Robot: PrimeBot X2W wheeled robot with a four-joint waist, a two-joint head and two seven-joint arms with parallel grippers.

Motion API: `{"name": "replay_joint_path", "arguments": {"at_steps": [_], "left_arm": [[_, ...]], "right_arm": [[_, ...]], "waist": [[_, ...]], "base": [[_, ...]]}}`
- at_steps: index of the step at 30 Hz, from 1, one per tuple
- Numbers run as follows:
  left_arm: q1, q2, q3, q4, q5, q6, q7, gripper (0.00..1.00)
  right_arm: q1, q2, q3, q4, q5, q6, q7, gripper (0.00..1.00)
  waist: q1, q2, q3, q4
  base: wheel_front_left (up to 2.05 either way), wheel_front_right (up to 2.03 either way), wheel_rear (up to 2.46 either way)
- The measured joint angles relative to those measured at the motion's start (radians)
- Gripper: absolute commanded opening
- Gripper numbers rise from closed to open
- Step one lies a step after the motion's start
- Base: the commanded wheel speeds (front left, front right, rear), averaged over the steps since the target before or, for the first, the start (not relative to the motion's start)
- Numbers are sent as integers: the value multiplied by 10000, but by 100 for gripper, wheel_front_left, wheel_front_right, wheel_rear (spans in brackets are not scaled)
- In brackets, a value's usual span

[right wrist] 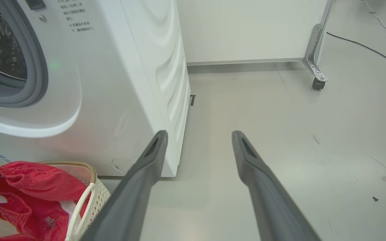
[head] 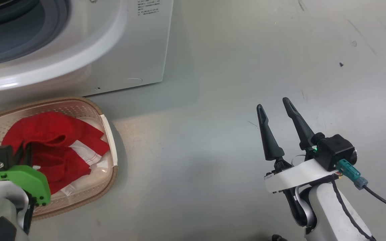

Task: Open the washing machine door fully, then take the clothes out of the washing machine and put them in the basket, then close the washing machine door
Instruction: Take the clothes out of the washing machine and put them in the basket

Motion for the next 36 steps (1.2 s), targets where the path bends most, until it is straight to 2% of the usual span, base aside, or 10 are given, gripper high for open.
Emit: {"name": "replay_joint_path", "arguments": {"at_steps": [6,17,30,31,32,33,36], "left_arm": [[-136,13,-69,1003,104,84,117,0],[-717,-146,-67,1933,77,134,-19,0],[-1206,-385,-474,2922,-75,-29,6,0],[-1228,-391,-483,2972,-81,-29,-19,11],[-1248,-403,-485,3037,-88,-31,-19,11],[-1267,-428,-477,3127,-119,-58,-27,100],[-1300,-585,-420,3321,-316,-104,-127,100]], "right_arm": [[-56,2,-2,-2,-113,-10,2,100],[-169,2,-6,-4,-161,-13,0,100],[-215,2,40,-4,-165,-84,0,100],[-220,2,38,-4,-178,-84,0,100],[-226,2,38,-2,-184,-84,2,100],[-236,2,35,-2,-192,-84,2,100],[-272,2,-8,8,-196,-86,2,100]], "waist": [[0,0,402,-111],[0,0,575,-109],[0,0,658,-63],[-1,0,665,-56],[0,0,671,-49],[0,0,675,-41],[0,0,656,-8]], "base": [[0,0,0],[0,0,0],[0,0,0],[0,0,0],[0,0,0],[0,0,0],[0,0,0]]}}
